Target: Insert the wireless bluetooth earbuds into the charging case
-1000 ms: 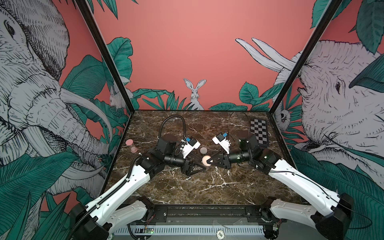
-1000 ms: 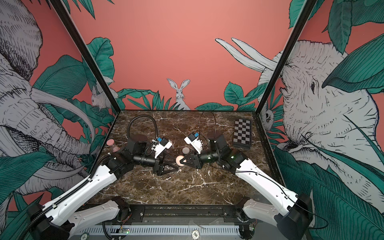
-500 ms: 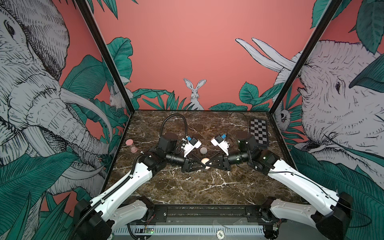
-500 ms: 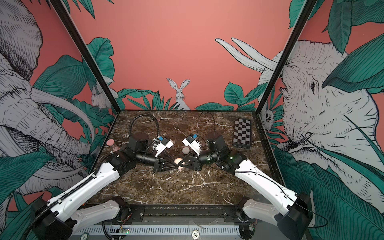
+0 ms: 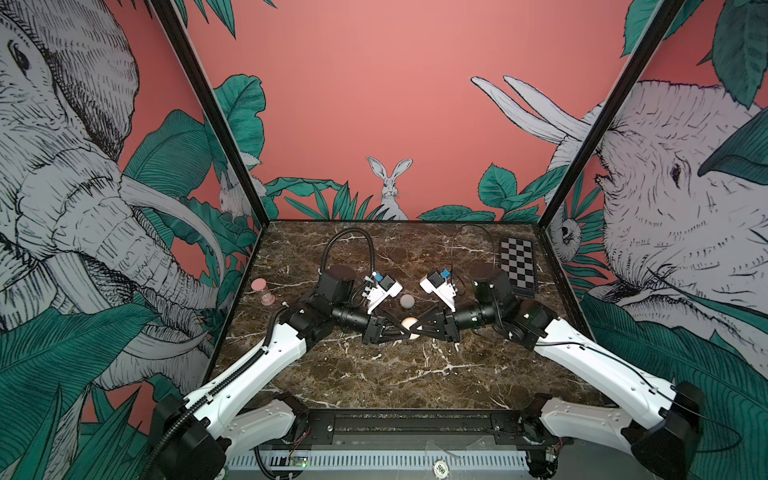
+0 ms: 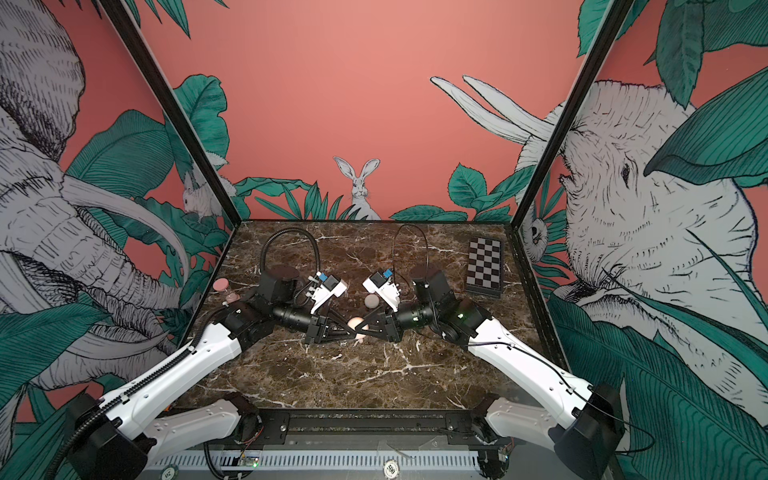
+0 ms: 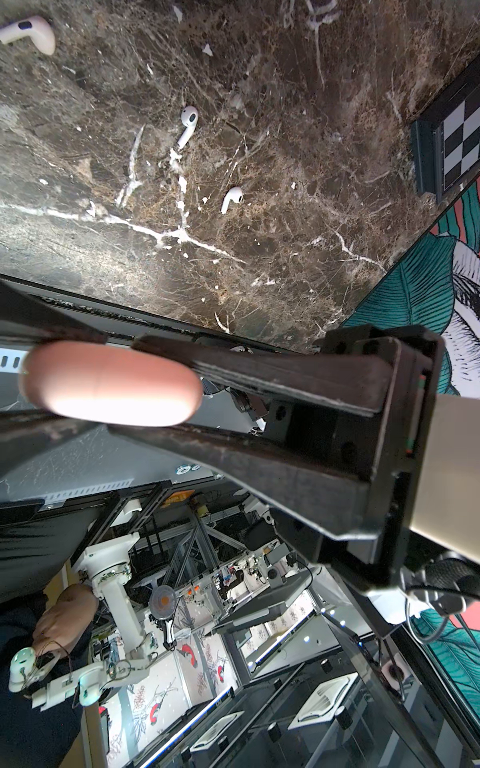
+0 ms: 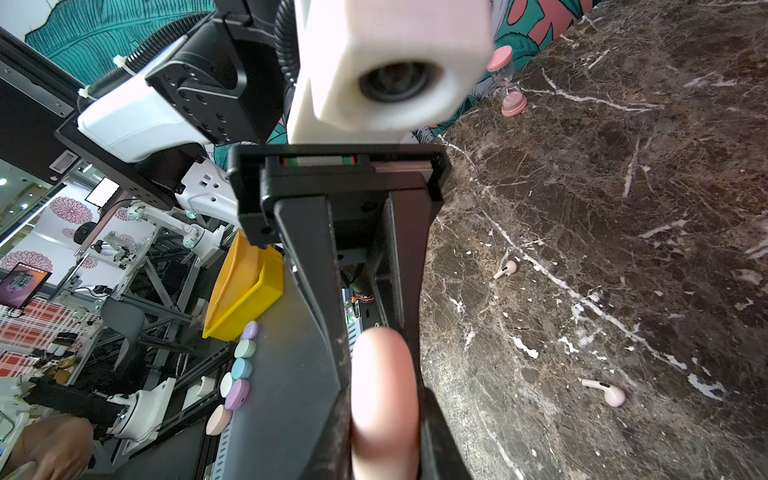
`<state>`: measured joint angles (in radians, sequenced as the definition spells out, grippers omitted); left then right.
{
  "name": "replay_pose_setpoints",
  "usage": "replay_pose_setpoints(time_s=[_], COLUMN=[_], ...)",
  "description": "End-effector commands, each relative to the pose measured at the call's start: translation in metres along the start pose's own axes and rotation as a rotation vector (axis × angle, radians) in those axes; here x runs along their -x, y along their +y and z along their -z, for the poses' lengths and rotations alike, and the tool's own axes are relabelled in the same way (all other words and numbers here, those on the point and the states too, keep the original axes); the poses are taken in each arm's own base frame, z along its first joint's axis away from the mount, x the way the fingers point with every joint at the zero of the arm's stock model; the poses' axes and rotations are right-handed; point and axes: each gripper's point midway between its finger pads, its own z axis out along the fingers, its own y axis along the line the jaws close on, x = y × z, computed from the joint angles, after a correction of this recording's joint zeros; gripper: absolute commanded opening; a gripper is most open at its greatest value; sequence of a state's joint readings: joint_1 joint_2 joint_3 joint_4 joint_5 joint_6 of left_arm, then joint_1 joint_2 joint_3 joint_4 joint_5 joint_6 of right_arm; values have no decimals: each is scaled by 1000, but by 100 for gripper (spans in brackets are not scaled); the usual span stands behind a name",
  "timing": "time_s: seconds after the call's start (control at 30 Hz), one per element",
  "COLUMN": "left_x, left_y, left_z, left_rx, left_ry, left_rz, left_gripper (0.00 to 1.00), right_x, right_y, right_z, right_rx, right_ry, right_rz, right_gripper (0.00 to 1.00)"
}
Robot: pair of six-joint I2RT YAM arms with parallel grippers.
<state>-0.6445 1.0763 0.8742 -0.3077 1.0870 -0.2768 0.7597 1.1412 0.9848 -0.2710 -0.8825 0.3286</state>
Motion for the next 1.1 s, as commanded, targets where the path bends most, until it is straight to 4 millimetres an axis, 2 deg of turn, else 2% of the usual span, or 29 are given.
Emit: replay_pose_setpoints(time_s=[0.0,0.1,0.2,0.23,0.3,0.43,0.5,0.7,0.87,1.07], left_x=[17,19,19,19,18,16,16,14,9,-4], left_y=[-14,-15,-13,-10,-7,4,9,22,16,9], left_z=[-1,-1,0,1,2,8,11,33,36,39], left_rx=[-44,-53,-27,-10,26,118,164,353,344,292], left_ry=[-51,-63,-72,-76,-86,-125,-142,-242,-282,-359], left_rz=[-97,-98,-111,-114,-129,-158,-175,-304,-377,-382], left_gripper=[19,0,0,0,0,0,0,0,0,0], right_x=[0,0,1,1,2,2,3,12,16,11], right_y=[1,0,0,0,0,-1,0,8,2,4], right_z=[-15,-15,-14,-13,-12,-5,0,23,33,26], right_rx=[8,6,-2,-5,-18,-60,-86,-171,-249,-373], right_ry=[7,7,1,1,-1,-11,-19,-85,-135,-94], right_rz=[27,29,32,34,40,59,79,159,191,338], right_gripper=[0,0,0,11,48,85,97,98,98,98])
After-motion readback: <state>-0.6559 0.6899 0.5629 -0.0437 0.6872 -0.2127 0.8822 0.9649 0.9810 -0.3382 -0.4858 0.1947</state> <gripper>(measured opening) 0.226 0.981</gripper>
